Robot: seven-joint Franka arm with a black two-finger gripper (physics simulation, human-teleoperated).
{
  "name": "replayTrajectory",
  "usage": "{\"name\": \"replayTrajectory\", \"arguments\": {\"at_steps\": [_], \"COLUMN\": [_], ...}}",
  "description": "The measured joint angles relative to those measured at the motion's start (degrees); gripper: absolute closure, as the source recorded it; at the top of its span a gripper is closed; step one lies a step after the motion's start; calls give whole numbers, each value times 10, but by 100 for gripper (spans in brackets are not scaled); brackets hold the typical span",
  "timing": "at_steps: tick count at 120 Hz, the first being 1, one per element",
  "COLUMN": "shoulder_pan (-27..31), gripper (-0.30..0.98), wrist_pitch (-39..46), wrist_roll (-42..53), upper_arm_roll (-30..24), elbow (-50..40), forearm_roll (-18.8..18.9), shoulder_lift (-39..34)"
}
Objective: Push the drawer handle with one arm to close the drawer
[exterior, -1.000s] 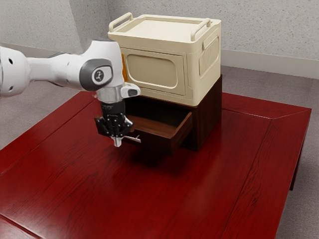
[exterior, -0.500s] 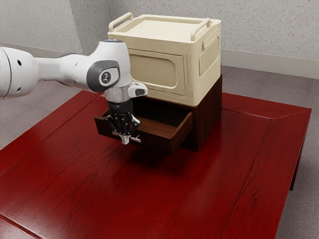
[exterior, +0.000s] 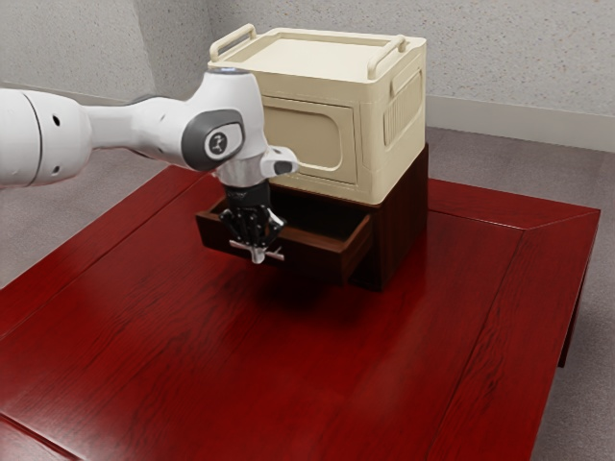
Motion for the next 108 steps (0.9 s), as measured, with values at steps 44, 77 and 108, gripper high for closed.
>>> {"name": "replayTrajectory", "arguments": {"at_steps": [44,77,108], "shoulder_pan": [-6,-9,-24], "gripper": [79,79,79], "wrist_pitch": [48,69,77], "wrist_roll": [8,12,14], "upper_arm_roll": [0,5,21], "elbow": [21,50,78], "forearm_roll": [0,0,2], "shoulder_lift": [23,40,64]}}
